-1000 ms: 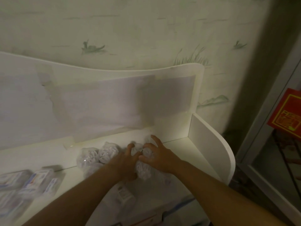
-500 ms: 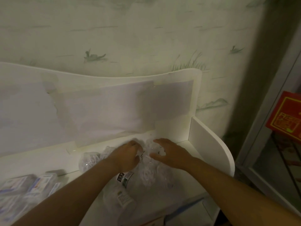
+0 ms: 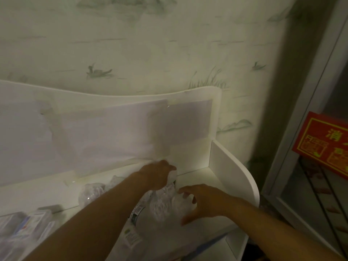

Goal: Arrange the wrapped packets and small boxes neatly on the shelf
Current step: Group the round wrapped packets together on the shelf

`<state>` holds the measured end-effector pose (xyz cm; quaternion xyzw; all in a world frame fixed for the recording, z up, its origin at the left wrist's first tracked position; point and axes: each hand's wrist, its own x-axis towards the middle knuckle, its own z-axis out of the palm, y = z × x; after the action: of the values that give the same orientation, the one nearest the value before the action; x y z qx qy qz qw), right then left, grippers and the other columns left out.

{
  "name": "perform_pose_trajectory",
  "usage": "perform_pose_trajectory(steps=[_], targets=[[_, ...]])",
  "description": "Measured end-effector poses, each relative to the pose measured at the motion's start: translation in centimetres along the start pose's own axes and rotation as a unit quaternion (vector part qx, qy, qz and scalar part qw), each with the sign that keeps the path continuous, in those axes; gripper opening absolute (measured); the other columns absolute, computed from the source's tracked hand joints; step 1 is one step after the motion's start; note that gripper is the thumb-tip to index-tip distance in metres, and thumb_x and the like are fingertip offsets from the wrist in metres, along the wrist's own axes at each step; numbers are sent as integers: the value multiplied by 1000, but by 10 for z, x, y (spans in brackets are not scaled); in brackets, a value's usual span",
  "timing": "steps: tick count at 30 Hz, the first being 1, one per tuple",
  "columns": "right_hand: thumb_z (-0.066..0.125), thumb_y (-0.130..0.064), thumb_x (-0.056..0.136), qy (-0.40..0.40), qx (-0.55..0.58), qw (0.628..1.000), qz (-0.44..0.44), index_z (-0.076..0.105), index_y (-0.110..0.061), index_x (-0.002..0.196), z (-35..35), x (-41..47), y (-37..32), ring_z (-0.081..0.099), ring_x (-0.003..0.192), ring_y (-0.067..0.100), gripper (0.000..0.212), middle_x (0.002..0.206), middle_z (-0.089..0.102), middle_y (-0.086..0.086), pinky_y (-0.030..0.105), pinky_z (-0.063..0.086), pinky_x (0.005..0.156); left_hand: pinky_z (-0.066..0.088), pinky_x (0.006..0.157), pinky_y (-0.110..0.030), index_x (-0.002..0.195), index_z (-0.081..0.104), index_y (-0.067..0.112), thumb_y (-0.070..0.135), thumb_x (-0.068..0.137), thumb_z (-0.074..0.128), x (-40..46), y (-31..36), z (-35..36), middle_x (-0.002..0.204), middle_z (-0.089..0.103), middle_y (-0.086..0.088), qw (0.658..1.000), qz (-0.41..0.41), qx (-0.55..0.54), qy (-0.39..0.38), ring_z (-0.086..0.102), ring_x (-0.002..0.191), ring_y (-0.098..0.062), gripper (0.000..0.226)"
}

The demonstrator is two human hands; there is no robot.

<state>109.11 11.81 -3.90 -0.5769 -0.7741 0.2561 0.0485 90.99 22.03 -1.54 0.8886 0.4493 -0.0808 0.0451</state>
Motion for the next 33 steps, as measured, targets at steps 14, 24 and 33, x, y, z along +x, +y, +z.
perform_pose_trajectory(steps=[14,24,33], targets=[[77,-42,76,128,48,986,99,34,-27,145,-30,27,64,52,119,17,83,138,48,-2,23,41,97,45,101,-41,146,34,22,45,84,63,37,26,7,143,31,-10,998,-33,30,35,50,121,-32,72],[73,-35,82,154,3,981,116,33,-17,148,-40,70,77,41,134,22,80,149,40,7,30,36,108,49,95,-39,140,42,22,48,84,62,49,35,0,135,46,-7,991,17,113,71,55,114,-30,65],[68,-39,86,121,-42,985,114,19,-16,152,-39,74,76,36,138,23,86,154,32,8,31,33,110,44,98,-41,144,35,24,50,87,59,38,31,-3,142,44,-3,993,17,97,71,52,122,-28,67]])
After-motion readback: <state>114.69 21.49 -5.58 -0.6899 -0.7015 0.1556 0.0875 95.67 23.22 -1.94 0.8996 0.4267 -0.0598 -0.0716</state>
